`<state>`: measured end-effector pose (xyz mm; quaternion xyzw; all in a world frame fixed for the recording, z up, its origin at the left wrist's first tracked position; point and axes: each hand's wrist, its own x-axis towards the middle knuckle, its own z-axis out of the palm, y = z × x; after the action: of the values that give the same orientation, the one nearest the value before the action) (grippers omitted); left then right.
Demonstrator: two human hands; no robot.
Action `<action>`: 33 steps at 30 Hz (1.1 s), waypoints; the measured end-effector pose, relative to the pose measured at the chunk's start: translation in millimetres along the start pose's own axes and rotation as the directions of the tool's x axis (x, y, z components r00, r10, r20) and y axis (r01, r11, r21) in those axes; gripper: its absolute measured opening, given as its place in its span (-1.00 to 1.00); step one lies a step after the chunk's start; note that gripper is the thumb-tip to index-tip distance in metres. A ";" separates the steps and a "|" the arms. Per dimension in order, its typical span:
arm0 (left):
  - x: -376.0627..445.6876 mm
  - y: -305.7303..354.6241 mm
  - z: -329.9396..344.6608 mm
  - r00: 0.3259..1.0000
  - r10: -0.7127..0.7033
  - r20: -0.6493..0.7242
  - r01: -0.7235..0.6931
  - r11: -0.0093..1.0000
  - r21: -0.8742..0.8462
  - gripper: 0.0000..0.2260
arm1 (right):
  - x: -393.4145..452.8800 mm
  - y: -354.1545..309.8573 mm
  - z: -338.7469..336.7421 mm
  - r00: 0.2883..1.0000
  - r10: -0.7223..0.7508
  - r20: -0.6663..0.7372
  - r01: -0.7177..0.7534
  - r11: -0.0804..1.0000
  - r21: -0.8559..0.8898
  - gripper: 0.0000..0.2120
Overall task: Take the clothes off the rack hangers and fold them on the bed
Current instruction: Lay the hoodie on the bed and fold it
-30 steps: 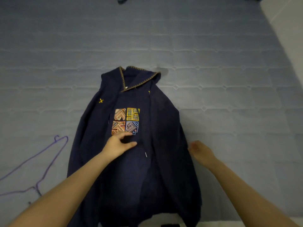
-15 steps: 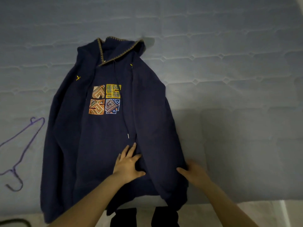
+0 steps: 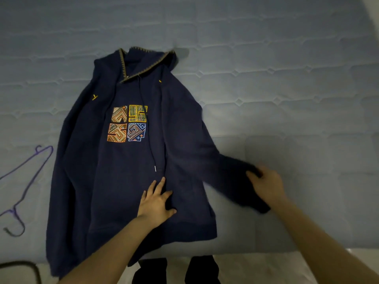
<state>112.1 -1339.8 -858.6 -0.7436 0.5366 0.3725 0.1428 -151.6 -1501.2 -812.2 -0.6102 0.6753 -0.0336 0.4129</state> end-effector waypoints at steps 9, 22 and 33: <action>-24.2 -6.5 2.8 0.985 0.061 -0.162 -0.084 0.986 -0.144 -0.59 | 38.2 15.0 -102.1 0.845 0.102 -0.525 -0.235 0.952 -0.194 -0.59; -82.8 -103.5 34.9 0.910 -0.077 -0.406 -0.040 0.962 -0.272 -0.61 | -84.6 -12.7 121.3 0.863 -0.305 0.403 0.448 0.831 -0.330 -0.59; -128.1 -183.8 89.2 0.874 -0.142 -0.464 -0.048 0.926 -0.374 -0.34 | -109.7 3.3 185.9 0.908 -0.263 0.326 0.418 0.498 -0.760 -0.29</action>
<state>223.8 -1126.2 -863.2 -0.8391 0.4555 0.2669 -0.1308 -52.3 -1321.7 -879.4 -0.8520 0.4419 0.2516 0.1245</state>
